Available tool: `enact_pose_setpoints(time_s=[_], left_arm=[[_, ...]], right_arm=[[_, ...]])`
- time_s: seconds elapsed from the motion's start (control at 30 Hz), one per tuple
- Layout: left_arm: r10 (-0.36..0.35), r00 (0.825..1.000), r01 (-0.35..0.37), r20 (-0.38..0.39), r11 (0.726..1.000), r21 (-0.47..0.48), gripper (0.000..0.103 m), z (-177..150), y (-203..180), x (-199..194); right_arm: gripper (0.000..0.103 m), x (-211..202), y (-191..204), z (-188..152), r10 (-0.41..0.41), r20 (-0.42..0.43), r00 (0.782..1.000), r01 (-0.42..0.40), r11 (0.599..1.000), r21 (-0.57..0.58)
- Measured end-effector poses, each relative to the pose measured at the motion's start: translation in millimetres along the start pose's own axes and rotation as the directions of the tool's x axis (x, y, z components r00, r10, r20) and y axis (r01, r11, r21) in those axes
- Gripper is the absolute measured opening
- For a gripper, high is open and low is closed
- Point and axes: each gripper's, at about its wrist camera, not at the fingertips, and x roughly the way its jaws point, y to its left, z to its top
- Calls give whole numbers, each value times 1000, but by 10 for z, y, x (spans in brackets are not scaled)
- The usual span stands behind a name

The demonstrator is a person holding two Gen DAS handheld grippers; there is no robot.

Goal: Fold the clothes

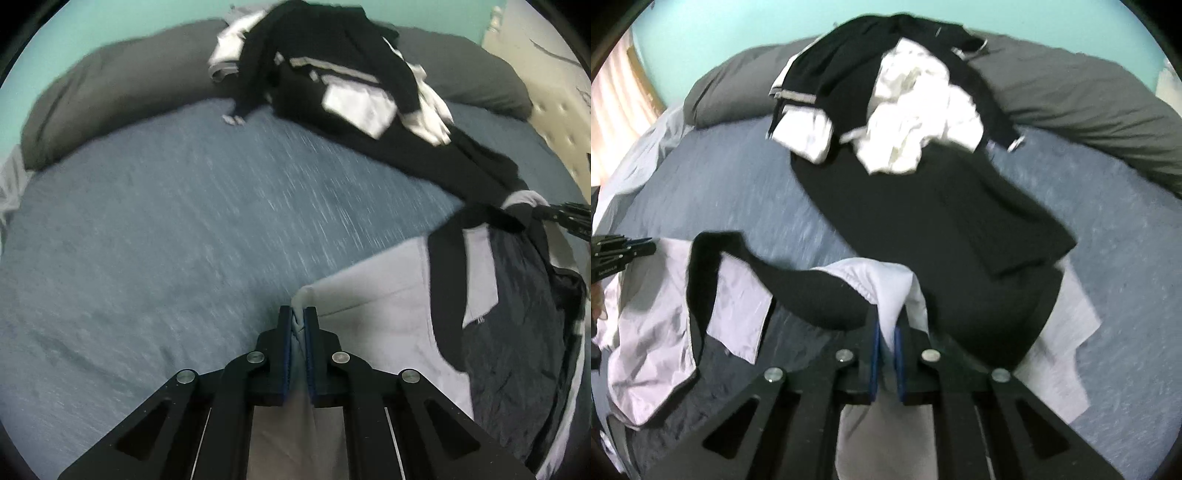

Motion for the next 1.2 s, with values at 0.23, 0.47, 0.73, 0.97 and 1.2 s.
enact_pose_setpoints(time_s=[0.23, 0.47, 0.73, 0.97, 1.2], left_arm=[[15, 999, -11, 48, 996, -85, 6, 392, 176, 39], [37, 999, -40, -22, 989, -142, 7, 470, 200, 511], [22, 1000, -21, 4, 986, -165, 16, 283, 156, 563], [-16, 992, 40, 126, 980, -194, 31, 108, 193, -171], [-43, 985, 70, 165, 984, -161, 34, -608, 65, -795]], right_arm=[[6, 6, -19, 440, -65, 52, 997, 64, 998, 25], [7, 434, 6, 410, -37, 6, 999, 36, 995, 89], [47, 316, 90, 266, -72, 92, 993, 65, 995, 79], [66, -472, -23, -70, 21, 222, 975, -64, 980, 188], [66, -934, 21, -1012, 69, 201, 977, -108, 975, 192]])
